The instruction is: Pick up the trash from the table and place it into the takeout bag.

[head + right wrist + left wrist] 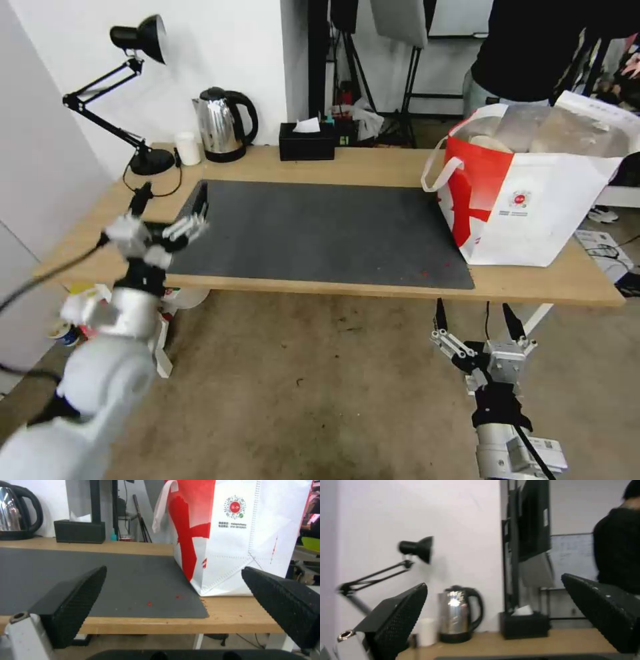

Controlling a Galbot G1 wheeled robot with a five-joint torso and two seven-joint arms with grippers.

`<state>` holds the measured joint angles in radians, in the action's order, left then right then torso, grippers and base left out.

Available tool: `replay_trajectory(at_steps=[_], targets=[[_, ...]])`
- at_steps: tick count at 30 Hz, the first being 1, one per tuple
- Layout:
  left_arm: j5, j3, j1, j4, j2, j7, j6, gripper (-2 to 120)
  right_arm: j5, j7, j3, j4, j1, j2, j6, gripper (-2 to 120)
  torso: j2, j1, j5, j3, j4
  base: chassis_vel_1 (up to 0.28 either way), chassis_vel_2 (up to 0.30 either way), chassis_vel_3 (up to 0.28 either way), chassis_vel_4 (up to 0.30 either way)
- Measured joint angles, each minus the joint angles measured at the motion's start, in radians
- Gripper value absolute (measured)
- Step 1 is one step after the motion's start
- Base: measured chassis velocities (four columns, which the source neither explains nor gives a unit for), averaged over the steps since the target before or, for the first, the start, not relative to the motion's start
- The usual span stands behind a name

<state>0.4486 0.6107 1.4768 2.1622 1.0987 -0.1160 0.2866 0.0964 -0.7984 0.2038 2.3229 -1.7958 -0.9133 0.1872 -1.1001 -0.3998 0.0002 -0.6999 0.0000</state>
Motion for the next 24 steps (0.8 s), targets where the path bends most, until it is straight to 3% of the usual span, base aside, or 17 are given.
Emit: replay_trajectory(at_steps=[5, 8, 11, 12, 14, 18, 24], targets=[[-0.077, 0.027, 0.077, -0.007, 0.079, 0.009, 0.037, 100, 0.0, 0.0, 0.0, 0.0, 0.0, 0.0, 0.0, 100, 0.0, 0.0, -0.0001, 0.0, 0.0002, 0.0, 0.0, 0.0, 0.0], [-0.12, 0.019, 0.139, -0.027, 0.162, 0.069, 0.081, 100, 0.0, 0.0, 0.0, 0.0, 0.0, 0.0, 0.0, 100, 0.0, 0.0, 0.0, 0.0, 0.0003, 0.0, 0.0, 0.0, 0.0], [-0.14, -0.008, 0.167, -0.044, 0.201, 0.109, 0.121, 100, 0.0, 0.0, 0.0, 0.0, 0.0, 0.0, 0.0, 100, 0.0, 0.0, -0.0002, 0.0, -0.0007, 0.0, 0.0, 0.0, 0.0], [-0.14, -0.008, 0.167, -0.044, 0.201, 0.109, 0.121, 100, 0.0, 0.0, 0.0, 0.0, 0.0, 0.0, 0.0, 100, 0.0, 0.0, -0.0002, 0.0, -0.0007, 0.0, 0.0, 0.0, 0.0], [-0.136, -0.018, 0.218, -0.059, 0.232, 0.175, 0.186, 100, 0.0, 0.0, 0.0, 0.0, 0.0, 0.0, 0.0, 100, 0.0, 0.0, 0.0003, 0.0, 0.0003, 0.0, 0.0, 0.0, 0.0], [-0.171, -0.027, 0.26, -0.081, 0.259, 0.229, 0.256, 100, 0.0, 0.0, 0.0, 0.0, 0.0, 0.0, 0.0, 100, 0.0, 0.0, -0.0001, 0.0, -0.0001, 0.0, 0.0, 0.0, 0.0], [-0.253, -0.074, 0.311, -0.103, 0.297, 0.238, 0.323, 100, 0.0, 0.0, 0.0, 0.0, 0.0, 0.0, 0.0, 100, 0.0, 0.0, 0.0, 0.0, -0.0001, 0.0, 0.0, 0.0, 0.0]])
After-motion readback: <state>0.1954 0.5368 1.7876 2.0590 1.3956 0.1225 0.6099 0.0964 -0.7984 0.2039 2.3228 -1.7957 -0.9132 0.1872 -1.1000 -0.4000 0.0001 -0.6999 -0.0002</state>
